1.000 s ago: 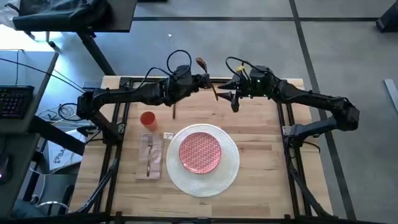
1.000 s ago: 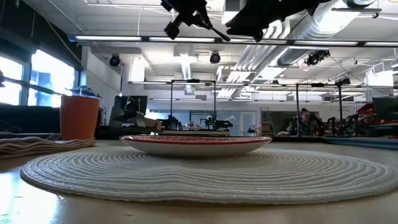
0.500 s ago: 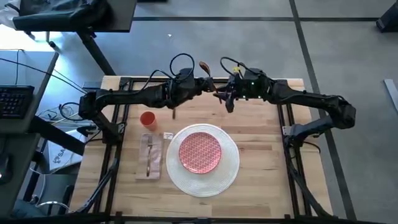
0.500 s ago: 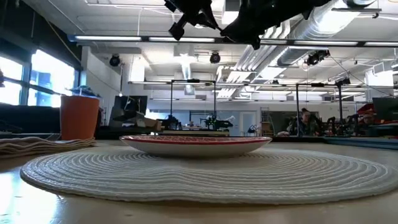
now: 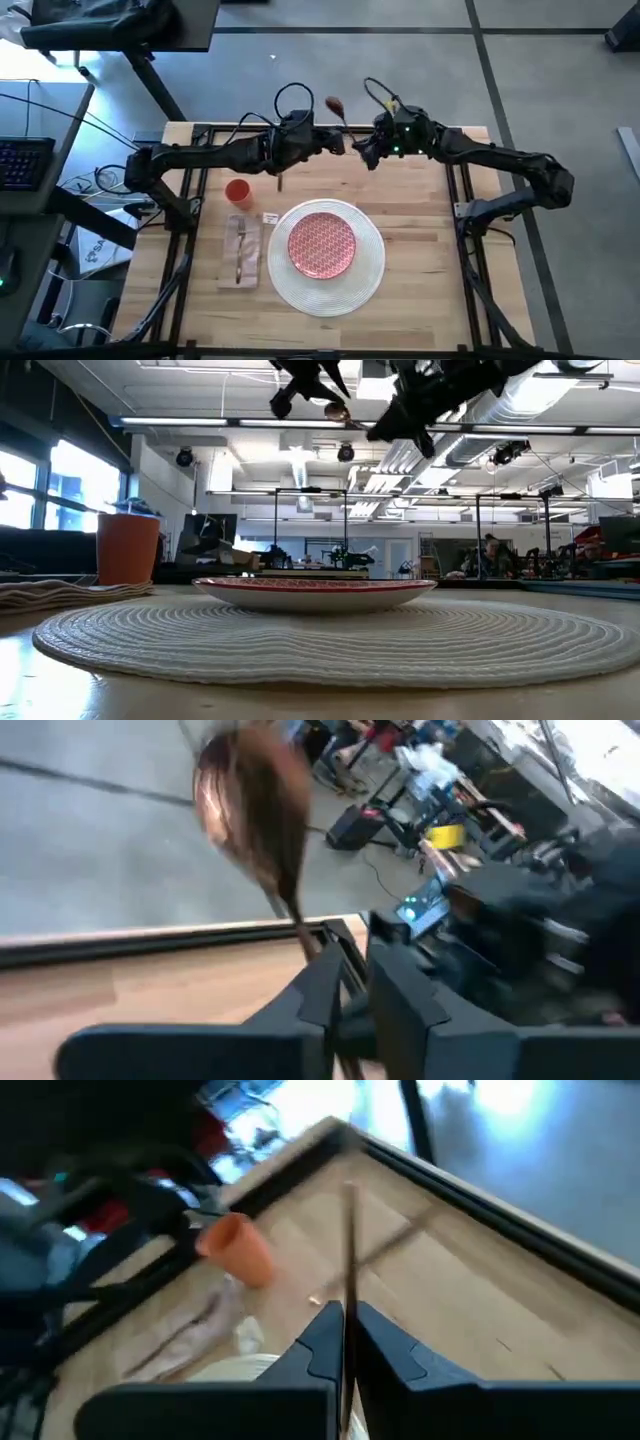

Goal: Set table place
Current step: Put the gold fork on the white table mat to the right of the red patterned plate

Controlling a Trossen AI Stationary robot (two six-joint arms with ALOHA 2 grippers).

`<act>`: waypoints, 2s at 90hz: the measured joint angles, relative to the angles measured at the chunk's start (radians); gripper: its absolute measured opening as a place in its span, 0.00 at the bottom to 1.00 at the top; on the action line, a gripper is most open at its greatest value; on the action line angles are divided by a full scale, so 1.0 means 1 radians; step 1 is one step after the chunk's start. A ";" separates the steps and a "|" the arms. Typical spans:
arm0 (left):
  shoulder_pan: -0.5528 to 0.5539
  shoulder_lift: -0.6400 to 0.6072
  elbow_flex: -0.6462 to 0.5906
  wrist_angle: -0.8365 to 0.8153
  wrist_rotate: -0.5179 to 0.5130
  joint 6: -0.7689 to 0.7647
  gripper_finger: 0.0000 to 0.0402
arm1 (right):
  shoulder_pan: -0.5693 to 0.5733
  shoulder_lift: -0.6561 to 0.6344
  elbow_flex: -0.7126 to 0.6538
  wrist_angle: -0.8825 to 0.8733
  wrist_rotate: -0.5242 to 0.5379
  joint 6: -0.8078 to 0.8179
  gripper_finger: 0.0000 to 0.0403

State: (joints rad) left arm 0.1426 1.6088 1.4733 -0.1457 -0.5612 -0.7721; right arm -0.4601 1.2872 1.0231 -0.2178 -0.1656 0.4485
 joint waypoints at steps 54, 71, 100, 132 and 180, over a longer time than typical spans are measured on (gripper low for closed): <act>0.018 -0.229 0.001 -0.582 0.099 0.235 0.30 | 0.662 -0.405 -0.438 -0.155 0.484 1.188 0.00; -0.024 -0.255 0.000 -0.693 0.089 0.287 0.30 | 0.979 -0.215 -0.394 -0.151 0.737 1.613 0.00; -0.124 -0.256 0.000 -0.745 0.088 0.339 0.30 | 1.025 0.233 -0.220 -0.021 0.766 1.754 0.00; -0.216 -0.256 -0.001 -0.794 0.111 0.339 0.30 | 0.957 0.234 -0.194 -0.224 0.730 1.752 0.00; -0.235 -0.256 -0.001 -0.786 0.077 0.312 0.30 | 1.000 0.413 -0.196 -0.033 0.515 1.770 0.00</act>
State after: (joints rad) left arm -0.0925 1.3533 1.4727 -0.9314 -0.4840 -0.4599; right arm 0.5395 1.7000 0.8276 -0.2512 0.3493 2.2186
